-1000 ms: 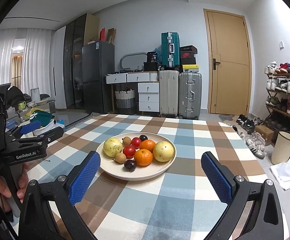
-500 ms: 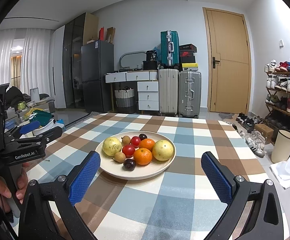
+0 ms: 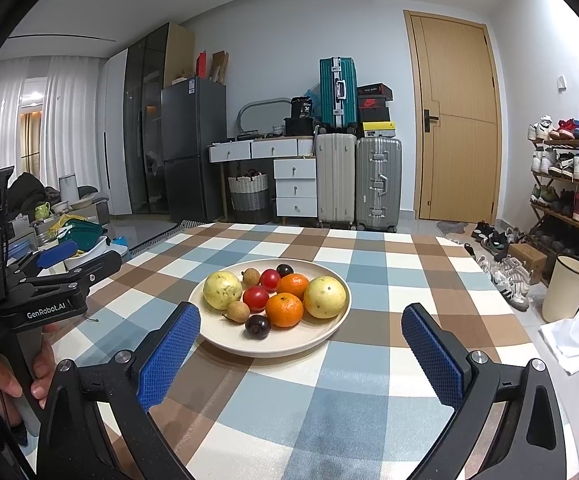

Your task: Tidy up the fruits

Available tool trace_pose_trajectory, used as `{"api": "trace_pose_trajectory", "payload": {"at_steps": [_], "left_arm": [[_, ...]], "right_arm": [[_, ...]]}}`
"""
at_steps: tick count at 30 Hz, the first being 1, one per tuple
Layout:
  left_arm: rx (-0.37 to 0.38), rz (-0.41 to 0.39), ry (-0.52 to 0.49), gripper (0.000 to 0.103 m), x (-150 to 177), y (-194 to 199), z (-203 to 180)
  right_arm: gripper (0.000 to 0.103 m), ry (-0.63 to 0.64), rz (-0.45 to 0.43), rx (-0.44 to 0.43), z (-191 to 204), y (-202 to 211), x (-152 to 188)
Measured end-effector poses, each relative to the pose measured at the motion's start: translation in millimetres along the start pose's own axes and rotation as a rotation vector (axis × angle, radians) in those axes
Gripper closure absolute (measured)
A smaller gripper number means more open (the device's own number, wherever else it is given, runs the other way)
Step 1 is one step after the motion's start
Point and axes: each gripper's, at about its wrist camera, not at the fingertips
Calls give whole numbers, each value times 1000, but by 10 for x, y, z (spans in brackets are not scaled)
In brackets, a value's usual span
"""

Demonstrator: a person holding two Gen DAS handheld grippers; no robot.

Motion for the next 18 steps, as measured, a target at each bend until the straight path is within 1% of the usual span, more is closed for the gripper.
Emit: {"api": "trace_pose_trajectory", "payload": {"at_steps": [10,13,18], "left_arm": [[-1,0,1,0,-3,6,5],[-22,-2,5,0,-1,4,18],[-23,-3,5,0,-10,12,31]], "right_arm": [[0,0,1,0,-1,-1,-5],[0,-1,0,0,-1,0,-6],[0,-1,1,0,0,3,-3]]}}
Point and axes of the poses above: each gripper's, at about its wrist camera, not at the fingertips, and y roughly against the way its jaws point, z to its left, x to its underside, and after that the axes turned 12 degrees about -z, right-handed
